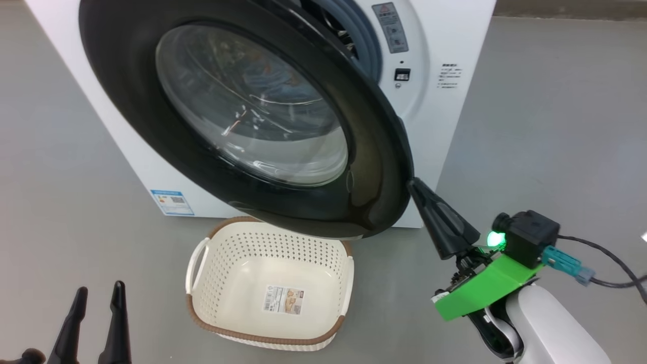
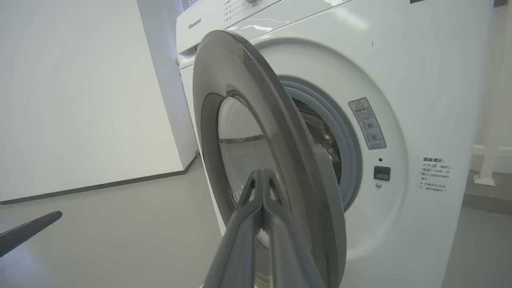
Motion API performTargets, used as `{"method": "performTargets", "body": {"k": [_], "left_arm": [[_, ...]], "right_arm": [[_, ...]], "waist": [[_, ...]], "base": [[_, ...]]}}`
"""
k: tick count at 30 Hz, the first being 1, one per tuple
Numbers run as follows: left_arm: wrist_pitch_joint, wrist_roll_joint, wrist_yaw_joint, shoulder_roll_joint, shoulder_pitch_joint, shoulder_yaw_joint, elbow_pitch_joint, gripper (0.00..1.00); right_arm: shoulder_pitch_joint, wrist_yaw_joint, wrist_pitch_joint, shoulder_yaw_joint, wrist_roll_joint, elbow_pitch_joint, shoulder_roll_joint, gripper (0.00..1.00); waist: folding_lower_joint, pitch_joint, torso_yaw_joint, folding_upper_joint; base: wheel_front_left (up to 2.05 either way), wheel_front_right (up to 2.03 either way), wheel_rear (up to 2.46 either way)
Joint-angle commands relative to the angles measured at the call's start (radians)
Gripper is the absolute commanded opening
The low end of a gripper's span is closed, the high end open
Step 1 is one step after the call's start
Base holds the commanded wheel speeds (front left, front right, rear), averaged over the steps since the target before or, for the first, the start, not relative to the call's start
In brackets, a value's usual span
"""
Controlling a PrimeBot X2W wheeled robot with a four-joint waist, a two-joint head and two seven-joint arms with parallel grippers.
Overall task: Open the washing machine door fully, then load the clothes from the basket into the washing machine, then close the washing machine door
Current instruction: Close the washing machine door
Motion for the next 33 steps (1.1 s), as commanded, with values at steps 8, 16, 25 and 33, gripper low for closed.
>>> {"method": "performTargets", "body": {"k": [8,16,25,33], "left_arm": [[-0.009,-0.013,-0.003,0.023,-0.066,0.015,-0.028,1.0],[-0.009,-0.026,-0.003,0.035,-0.096,0.003,-0.026,1.0],[-0.009,-0.035,-0.003,0.044,-0.115,-0.004,-0.022,1.0],[-0.009,-0.042,-0.003,0.051,-0.129,-0.004,-0.025,1.0]], "right_arm": [[-0.1,0.002,-0.003,0.122,-0.007,0.096,-0.044,0.0],[-0.164,0.002,-0.002,0.171,0.009,0.211,-0.064,0.0],[-0.218,0.002,-0.003,0.171,0.026,0.312,-0.078,0.0],[-0.249,0.002,-0.004,0.131,0.021,0.349,-0.089,0.0]], "waist": [[0.0,0.043,0.06,0.0],[0.0,0.091,0.109,0.0],[0.0,0.122,0.134,0.0],[0.0,0.155,0.139,0.0]], "base": [[0.0,0.0,0.0],[0.0,0.0,0.0],[0.0,0.0,0.0],[0.0,0.0,0.0]]}}
